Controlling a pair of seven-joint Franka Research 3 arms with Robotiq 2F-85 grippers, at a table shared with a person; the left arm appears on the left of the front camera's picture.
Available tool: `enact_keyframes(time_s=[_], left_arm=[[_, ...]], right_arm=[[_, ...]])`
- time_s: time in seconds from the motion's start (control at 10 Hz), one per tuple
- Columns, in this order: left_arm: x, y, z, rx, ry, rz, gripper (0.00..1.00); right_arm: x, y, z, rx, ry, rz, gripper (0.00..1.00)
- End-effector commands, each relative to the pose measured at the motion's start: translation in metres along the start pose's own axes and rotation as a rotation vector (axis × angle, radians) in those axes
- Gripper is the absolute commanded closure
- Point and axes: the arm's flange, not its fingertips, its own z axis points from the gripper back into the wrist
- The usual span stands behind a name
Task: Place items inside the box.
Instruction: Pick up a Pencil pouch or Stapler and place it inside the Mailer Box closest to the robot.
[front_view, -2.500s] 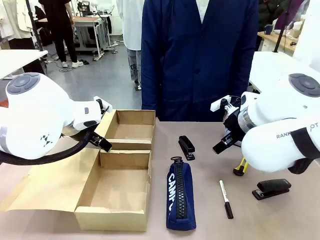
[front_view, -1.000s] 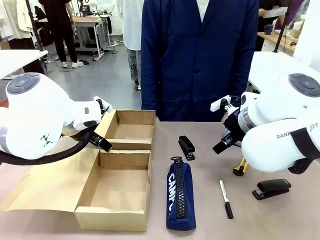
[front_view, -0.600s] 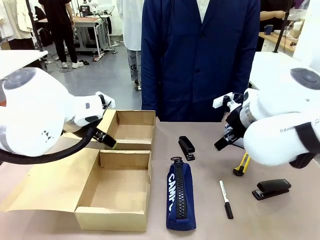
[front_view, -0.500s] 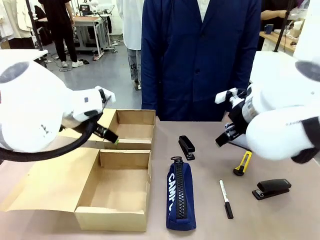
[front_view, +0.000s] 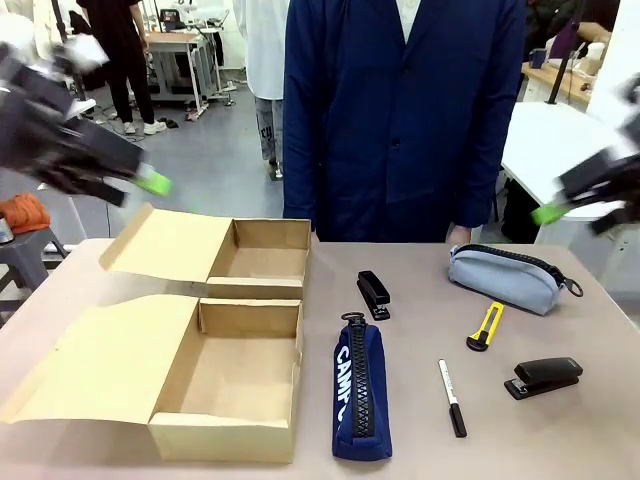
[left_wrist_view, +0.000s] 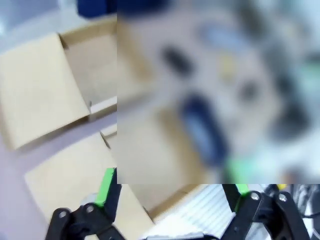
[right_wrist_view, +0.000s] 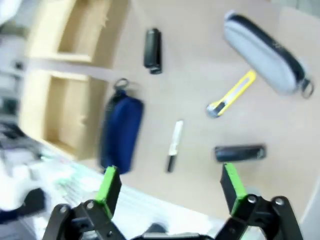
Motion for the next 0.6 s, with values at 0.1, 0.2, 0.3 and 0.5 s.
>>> enact_keyframes(time_s=[0.1,0.2,0.3,0.5], left_arm=[[-0.067,0.145,0.090,-0.239,-0.257,0.451,0.00],[-0.093,0.182,0.102,-0.272,-0.379,0.586,0.00],[-0.119,0.204,0.103,-0.323,-0.489,0.692,0.00],[-0.156,0.231,0.082,-0.402,-0.662,0.897,0.00]], right_arm=[[-0.070,-0.156,0.073,0.341,-0.284,-0.405,0.00],[-0.094,-0.197,0.077,0.419,-0.368,-0.487,0.00],[-0.115,-0.233,0.073,0.500,-0.422,-0.588,0.00],[-0.143,-0.272,0.056,0.544,-0.476,-0.761,0.00]])
